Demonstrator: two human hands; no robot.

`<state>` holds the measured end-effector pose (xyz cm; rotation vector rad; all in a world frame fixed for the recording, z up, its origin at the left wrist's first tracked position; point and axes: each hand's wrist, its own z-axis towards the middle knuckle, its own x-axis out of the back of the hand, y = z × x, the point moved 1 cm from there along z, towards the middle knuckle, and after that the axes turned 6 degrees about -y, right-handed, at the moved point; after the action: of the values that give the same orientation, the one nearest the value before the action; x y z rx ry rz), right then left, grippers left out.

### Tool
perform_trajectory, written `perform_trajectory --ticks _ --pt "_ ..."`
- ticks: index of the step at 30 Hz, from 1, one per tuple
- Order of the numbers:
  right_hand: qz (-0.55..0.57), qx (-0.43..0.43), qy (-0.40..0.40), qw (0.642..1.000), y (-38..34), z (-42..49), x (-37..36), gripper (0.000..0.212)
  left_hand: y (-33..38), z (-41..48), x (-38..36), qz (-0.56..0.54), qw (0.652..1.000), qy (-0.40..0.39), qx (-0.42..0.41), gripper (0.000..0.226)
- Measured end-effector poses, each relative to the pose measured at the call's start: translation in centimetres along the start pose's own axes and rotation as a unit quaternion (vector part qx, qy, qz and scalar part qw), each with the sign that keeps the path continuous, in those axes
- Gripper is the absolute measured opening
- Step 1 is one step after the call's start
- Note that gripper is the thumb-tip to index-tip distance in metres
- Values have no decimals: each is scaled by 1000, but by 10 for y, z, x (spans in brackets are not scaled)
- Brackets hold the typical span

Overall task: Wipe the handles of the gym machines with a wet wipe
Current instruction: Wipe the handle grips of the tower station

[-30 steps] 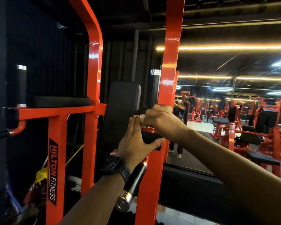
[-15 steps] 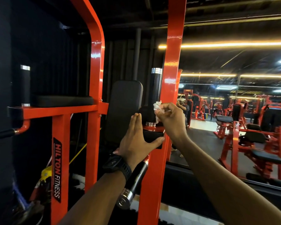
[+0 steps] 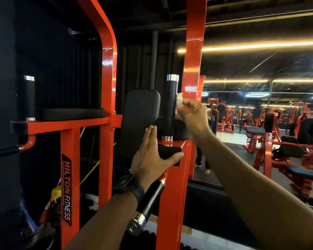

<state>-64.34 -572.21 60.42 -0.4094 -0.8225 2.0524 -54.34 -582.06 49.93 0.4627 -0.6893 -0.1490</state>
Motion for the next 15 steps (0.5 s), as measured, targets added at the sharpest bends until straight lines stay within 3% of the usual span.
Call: perform_trajectory --ticks 5,9,13,15 --pt "-50 36 -11 998 10 -8 -6 18 -1 0 0 2 1000 -3 -1 120" --pt "-27 53 55 997 1 14 -5 14 -1 0 -1 2 1000 4 -3 121" --pt "-126 107 68 984 21 12 -8 20 -1 1 -1 6 1000 -3 -1 120" --pt "-125 128 96 979 17 19 -8 20 -1 1 -1 -1 1000 6 -6 120"
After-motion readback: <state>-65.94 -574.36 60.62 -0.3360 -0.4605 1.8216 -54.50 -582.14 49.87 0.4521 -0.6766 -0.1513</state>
